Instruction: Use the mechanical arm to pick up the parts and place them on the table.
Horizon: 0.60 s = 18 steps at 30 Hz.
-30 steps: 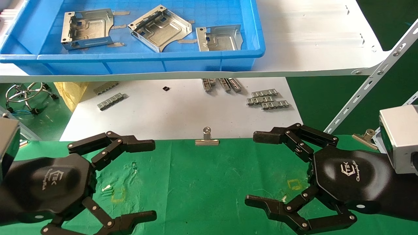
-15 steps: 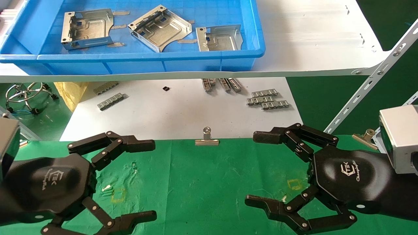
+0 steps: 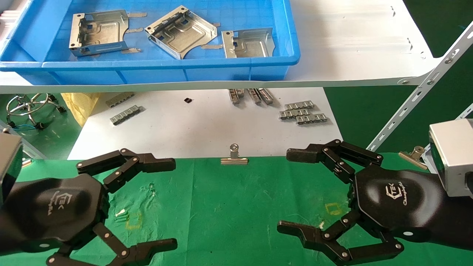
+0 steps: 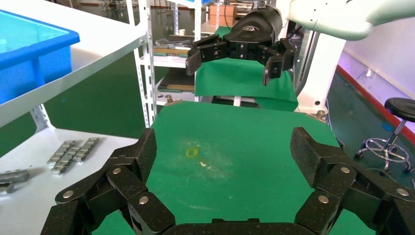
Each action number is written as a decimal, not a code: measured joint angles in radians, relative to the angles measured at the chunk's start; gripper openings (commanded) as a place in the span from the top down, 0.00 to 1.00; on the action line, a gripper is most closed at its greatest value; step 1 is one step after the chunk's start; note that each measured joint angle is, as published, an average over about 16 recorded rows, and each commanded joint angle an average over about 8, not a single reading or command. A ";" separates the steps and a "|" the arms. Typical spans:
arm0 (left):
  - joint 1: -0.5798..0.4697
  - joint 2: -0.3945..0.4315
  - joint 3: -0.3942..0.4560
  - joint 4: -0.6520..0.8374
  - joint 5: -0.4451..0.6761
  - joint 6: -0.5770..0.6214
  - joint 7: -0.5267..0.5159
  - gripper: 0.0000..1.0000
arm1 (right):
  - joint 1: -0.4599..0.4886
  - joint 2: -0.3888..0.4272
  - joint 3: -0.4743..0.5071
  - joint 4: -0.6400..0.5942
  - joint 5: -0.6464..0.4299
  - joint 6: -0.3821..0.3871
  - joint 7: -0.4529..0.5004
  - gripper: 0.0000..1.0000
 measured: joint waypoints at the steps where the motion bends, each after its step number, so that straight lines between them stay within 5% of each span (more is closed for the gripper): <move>1: 0.000 0.000 0.000 0.000 0.000 0.000 0.000 0.00 | 0.000 0.000 0.000 0.000 0.000 0.000 0.000 1.00; 18: 0.000 0.000 0.000 0.000 0.000 0.000 0.000 0.00 | 0.000 0.000 0.000 0.000 0.000 0.000 0.000 1.00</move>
